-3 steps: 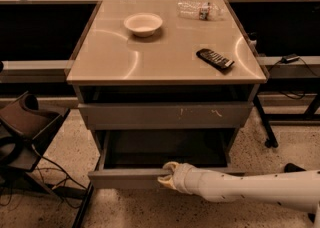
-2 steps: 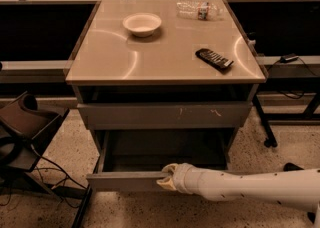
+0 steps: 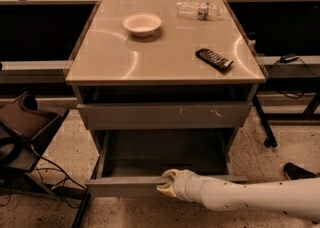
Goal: Open middle drawer
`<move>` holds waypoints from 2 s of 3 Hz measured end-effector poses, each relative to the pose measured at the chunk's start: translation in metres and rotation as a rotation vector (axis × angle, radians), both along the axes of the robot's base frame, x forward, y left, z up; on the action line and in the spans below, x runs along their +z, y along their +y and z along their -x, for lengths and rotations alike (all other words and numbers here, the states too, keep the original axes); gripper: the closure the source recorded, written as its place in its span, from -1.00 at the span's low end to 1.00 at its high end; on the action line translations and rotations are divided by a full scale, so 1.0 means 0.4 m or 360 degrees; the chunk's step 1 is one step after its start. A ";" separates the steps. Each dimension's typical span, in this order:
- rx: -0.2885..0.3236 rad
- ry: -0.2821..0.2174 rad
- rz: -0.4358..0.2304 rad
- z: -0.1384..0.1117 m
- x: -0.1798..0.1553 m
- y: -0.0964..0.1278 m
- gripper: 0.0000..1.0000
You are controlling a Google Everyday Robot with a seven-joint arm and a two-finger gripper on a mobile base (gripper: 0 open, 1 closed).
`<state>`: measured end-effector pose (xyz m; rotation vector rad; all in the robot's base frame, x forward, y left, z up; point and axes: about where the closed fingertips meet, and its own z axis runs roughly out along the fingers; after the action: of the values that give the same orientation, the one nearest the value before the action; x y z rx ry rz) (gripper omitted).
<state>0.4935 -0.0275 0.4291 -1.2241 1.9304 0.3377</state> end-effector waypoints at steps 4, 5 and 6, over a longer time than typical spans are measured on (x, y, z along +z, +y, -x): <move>0.0055 -0.0050 -0.0044 0.097 0.001 0.023 1.00; 0.0055 -0.0051 -0.0044 0.098 0.014 0.024 1.00; 0.0109 -0.0102 -0.0074 0.150 0.006 0.049 1.00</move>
Offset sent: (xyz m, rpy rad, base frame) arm -0.3238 -0.0011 -0.1071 0.1752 -0.0865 0.0219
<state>0.4334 -0.0078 0.4316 -1.2577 1.8195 0.3726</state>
